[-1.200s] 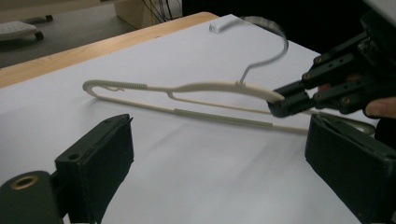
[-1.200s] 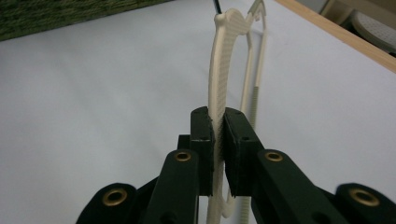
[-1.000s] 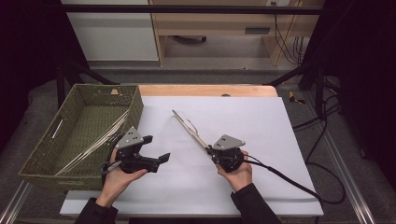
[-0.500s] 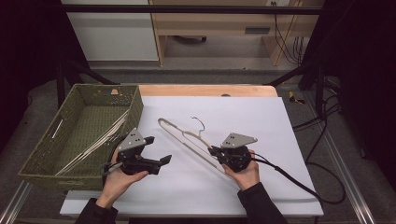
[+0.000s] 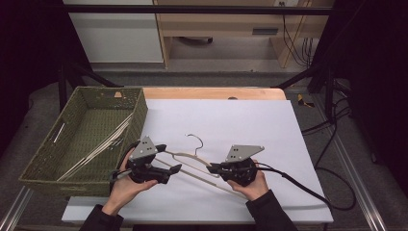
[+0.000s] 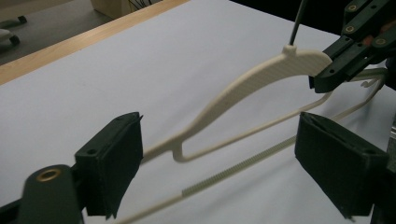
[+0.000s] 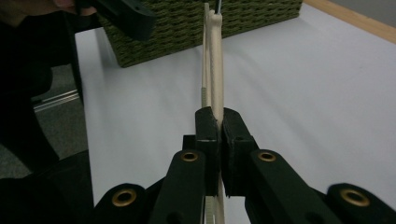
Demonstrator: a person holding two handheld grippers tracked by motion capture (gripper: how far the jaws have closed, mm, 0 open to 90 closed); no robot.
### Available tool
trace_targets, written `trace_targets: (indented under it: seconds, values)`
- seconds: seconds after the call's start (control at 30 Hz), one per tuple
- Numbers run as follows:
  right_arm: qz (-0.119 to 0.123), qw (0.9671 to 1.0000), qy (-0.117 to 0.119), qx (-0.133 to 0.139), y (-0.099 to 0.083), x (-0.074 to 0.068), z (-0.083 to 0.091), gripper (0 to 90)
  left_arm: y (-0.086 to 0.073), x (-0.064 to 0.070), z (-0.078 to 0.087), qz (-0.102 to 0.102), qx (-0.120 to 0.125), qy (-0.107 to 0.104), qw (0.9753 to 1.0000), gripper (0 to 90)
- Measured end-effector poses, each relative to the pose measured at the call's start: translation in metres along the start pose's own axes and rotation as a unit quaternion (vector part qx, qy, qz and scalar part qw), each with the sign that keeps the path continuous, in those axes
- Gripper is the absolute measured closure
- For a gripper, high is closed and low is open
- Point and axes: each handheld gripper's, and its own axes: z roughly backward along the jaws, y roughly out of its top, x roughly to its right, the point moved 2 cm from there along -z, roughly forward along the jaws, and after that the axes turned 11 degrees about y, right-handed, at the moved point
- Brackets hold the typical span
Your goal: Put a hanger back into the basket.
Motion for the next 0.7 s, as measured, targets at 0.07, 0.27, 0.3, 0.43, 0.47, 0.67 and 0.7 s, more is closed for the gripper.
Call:
trace_targets:
  seconds: [0.07, 0.27, 0.3, 0.43, 0.47, 0.67, 0.7]
  values:
    - [0.004, 1.0000, 0.007, -0.003, 0.000, -0.003, -0.002, 87.5, -0.001, 0.003, -0.004, -0.011, -0.006, -0.006, 0.9999, 19.8]
    - [0.007, 0.9993, 0.035, -0.009, -0.002, -0.007, -0.005, 87.5, -0.005, 0.010, -0.011, -0.039, -0.023, -0.024, 0.9987, 38.1]
    - [0.008, 0.9991, 0.040, -0.012, -0.002, -0.008, -0.005, 87.5, -0.005, 0.012, -0.013, -0.046, -0.029, -0.028, 0.9982, 45.5]
    - [0.007, 0.9987, 0.049, -0.015, -0.003, -0.008, -0.006, 87.5, -0.006, 0.014, -0.014, -0.054, -0.035, -0.031, 0.9974, 53.1]
    - [0.008, 0.9986, 0.050, -0.016, -0.003, -0.008, -0.007, 87.5, -0.006, 0.014, -0.014, -0.056, -0.037, -0.034, 0.9972, 55.5]
    - [0.007, 0.9982, 0.054, -0.025, -0.005, -0.008, -0.008, 87.2, -0.008, 0.016, -0.014, -0.075, -0.055, -0.030, 0.9952, 63.4]
    - [0.007, 0.9983, 0.052, -0.026, -0.005, -0.007, -0.009, 86.5, -0.008, 0.017, -0.014, -0.080, -0.059, -0.027, 0.9947, 65.6]
